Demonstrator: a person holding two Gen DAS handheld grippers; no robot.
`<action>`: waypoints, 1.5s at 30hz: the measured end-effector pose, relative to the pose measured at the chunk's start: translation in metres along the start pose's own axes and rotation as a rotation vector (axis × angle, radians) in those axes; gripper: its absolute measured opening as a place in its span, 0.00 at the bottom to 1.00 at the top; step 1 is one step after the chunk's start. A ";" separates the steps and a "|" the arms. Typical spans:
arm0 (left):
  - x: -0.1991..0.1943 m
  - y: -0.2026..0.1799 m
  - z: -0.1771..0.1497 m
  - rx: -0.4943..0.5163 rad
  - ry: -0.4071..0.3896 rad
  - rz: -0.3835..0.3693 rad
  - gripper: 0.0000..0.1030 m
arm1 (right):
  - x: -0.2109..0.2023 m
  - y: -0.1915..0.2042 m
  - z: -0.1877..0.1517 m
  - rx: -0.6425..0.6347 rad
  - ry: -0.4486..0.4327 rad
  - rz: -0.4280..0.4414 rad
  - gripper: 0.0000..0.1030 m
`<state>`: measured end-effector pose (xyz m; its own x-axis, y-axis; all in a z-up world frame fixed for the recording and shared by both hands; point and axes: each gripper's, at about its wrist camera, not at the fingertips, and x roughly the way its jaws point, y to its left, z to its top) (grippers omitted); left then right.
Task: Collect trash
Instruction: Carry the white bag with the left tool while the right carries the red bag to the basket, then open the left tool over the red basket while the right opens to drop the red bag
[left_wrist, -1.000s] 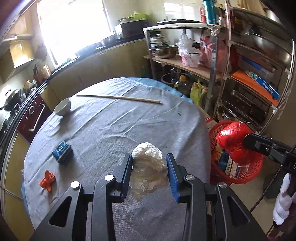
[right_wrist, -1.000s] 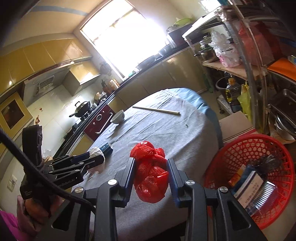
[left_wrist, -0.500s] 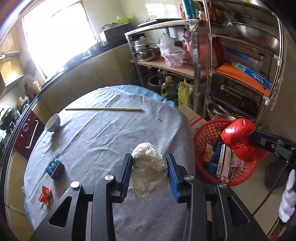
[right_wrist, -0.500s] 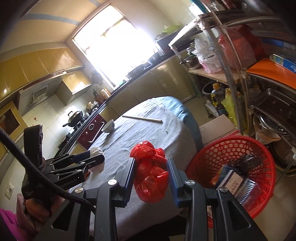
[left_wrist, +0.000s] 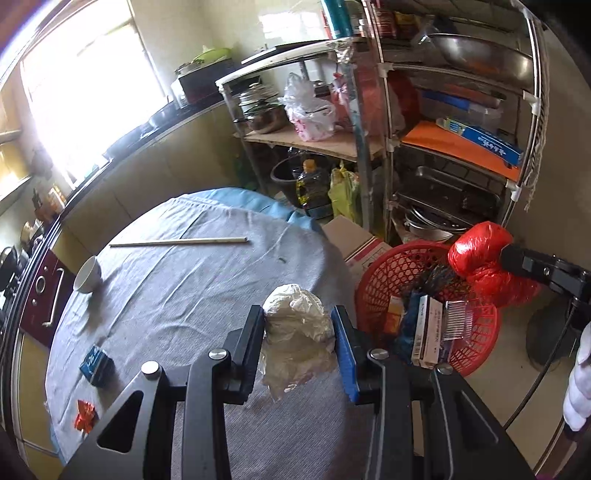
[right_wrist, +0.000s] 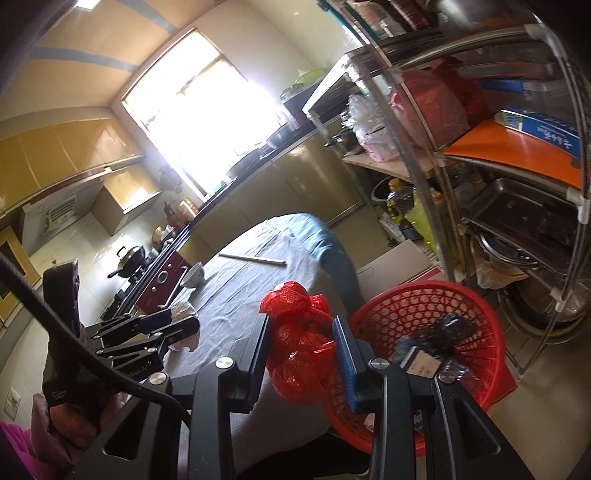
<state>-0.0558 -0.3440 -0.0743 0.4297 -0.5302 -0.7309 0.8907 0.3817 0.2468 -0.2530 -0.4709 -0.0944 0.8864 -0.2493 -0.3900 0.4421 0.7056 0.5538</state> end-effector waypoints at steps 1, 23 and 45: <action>0.001 -0.003 0.001 0.006 -0.002 -0.002 0.38 | -0.002 -0.003 0.001 0.006 -0.005 -0.005 0.36; 0.047 -0.050 0.034 -0.001 0.001 -0.276 0.38 | -0.019 -0.080 0.003 0.174 -0.058 -0.150 0.36; 0.122 -0.101 0.018 0.054 0.143 -0.302 0.40 | 0.013 -0.133 -0.027 0.319 0.055 -0.213 0.36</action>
<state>-0.0903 -0.4610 -0.1768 0.1230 -0.4999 -0.8573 0.9829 0.1805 0.0358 -0.3042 -0.5502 -0.1932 0.7656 -0.3257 -0.5548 0.6433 0.3978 0.6542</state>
